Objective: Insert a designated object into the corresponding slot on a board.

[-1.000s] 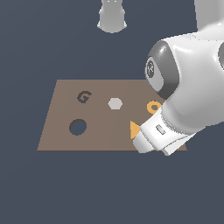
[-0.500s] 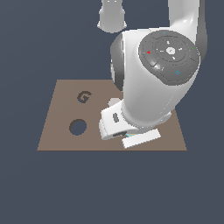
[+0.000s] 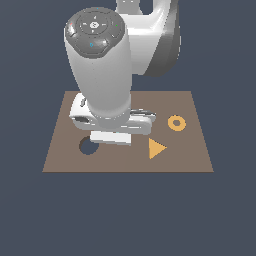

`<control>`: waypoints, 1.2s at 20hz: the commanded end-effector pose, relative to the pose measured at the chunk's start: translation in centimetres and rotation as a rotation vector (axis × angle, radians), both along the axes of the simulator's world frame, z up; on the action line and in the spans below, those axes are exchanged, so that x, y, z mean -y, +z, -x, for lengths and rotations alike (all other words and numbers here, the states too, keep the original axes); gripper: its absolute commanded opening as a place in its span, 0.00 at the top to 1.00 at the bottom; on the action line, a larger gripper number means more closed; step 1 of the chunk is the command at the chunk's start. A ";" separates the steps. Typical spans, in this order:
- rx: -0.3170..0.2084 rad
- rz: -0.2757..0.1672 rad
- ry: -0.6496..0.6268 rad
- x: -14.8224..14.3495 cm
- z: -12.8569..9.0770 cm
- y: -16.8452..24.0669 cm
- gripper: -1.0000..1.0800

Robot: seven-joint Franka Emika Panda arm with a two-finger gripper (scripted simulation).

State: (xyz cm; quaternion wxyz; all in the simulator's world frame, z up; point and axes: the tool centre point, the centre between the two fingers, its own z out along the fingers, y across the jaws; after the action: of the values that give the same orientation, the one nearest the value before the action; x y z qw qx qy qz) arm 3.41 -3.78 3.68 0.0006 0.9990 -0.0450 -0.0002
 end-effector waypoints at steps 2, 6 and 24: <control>0.001 0.000 -0.123 2.7 2.5 0.1 1.00; 0.000 0.000 -0.231 4.9 5.0 0.2 1.00; 0.000 0.000 -0.412 7.7 9.7 0.3 1.00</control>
State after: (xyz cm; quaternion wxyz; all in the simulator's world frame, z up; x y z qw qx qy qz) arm -6.32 -11.57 4.00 0.0005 0.9685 -0.2490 -0.0008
